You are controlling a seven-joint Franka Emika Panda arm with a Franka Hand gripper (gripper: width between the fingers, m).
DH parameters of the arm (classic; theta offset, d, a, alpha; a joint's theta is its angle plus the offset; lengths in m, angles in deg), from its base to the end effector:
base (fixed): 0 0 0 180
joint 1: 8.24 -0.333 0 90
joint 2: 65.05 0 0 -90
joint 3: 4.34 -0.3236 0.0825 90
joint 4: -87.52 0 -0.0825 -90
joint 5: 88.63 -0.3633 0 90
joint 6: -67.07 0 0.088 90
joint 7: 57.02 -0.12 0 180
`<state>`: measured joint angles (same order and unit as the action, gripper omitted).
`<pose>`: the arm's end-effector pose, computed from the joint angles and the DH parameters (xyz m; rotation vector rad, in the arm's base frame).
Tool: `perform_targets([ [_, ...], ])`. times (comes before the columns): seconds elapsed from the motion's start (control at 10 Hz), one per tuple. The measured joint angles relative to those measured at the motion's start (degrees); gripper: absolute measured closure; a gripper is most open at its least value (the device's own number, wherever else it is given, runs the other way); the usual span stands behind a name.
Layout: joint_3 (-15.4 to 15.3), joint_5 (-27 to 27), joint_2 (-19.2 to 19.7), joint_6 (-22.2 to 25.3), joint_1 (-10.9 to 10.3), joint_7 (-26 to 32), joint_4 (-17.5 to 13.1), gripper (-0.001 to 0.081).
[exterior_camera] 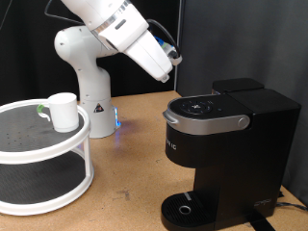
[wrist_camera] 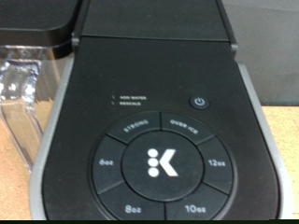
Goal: Make a cup of coffee with the keurig machine
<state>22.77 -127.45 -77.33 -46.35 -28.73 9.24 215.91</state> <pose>0.4680 -0.0152 0.4651 -2.3136 -0.9088 -0.4554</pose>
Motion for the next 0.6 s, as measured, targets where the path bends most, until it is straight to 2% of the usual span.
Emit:
perform_targets([
  [0.2, -0.1, -1.6, -0.8, -4.7, 0.1, -0.9, 1.8, 0.0803],
  [0.3, 0.2, -2.6, -2.1, -5.2, 0.4, -1.1, 3.0, 0.0803],
  [0.4, 0.9, -2.3, -3.6, -3.5, 1.2, -1.4, 3.9, 0.0803],
  [0.6, 1.8, 1.5, -6.1, 0.8, 3.6, -2.1, 4.5, 0.0803],
])
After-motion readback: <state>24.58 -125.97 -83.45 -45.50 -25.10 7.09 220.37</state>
